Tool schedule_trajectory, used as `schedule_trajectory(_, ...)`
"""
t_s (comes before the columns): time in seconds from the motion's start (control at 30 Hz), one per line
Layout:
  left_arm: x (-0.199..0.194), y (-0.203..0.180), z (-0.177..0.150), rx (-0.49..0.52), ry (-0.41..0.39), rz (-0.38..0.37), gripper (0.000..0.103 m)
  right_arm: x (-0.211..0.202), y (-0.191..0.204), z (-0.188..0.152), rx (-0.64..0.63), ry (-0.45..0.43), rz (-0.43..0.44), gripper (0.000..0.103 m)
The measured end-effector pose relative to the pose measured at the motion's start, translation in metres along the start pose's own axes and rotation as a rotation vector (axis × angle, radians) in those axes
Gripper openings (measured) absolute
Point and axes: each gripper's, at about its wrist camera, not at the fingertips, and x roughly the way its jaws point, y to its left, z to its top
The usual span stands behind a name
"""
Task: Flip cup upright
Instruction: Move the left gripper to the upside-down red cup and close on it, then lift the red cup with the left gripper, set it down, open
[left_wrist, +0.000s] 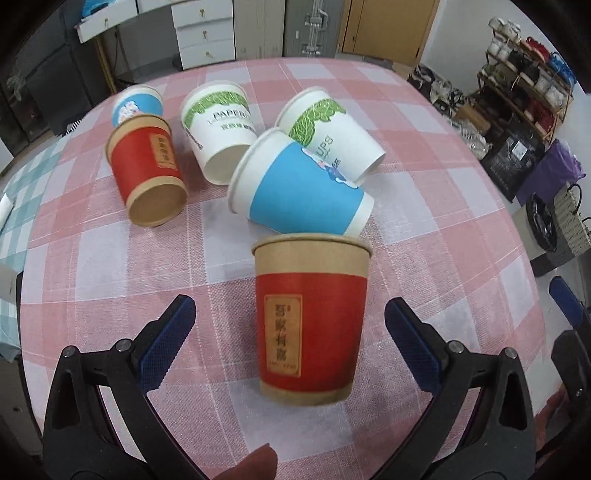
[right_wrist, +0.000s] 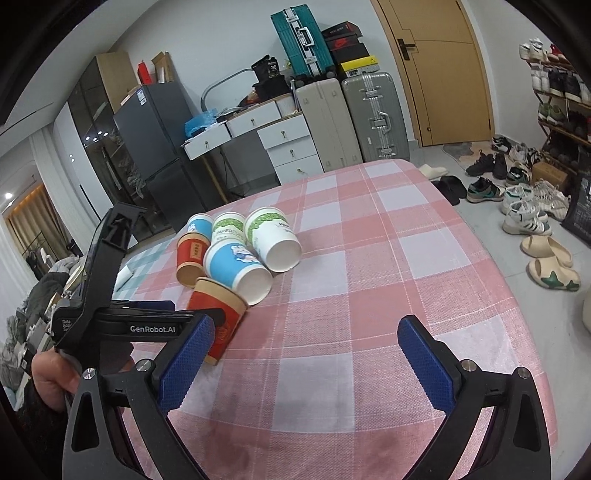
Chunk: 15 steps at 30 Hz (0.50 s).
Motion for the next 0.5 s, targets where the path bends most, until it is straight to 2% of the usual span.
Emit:
schedule_trajectory(0.1,0.011,-0.003,0.007,-0.010,0.022,-0.029,0.101,0.005,-0.005,0.000,0.009,0.012,0.000,0.102)
schedule_trajectory(0.17,0.017,-0.005,0.010,-0.014,0.028,-0.038,0.088,0.007,-0.007,0.000,0.018,0.014,0.004,0.102)
schedule_trajectory(0.23,0.021,-0.004,0.012,-0.016,0.045,-0.053,0.064,0.007,-0.009,0.001,0.026,0.017,0.007,0.102)
schedule_trajectory(0.37,0.025,-0.004,0.014,-0.022,0.057,-0.078,0.061,0.003,-0.006,0.001,0.026,0.013,0.008,0.101)
schedule_trajectory(0.5,0.010,0.002,0.004,-0.049,0.060,-0.123,0.061,-0.007,0.002,0.001,0.012,-0.007,0.007,0.101)
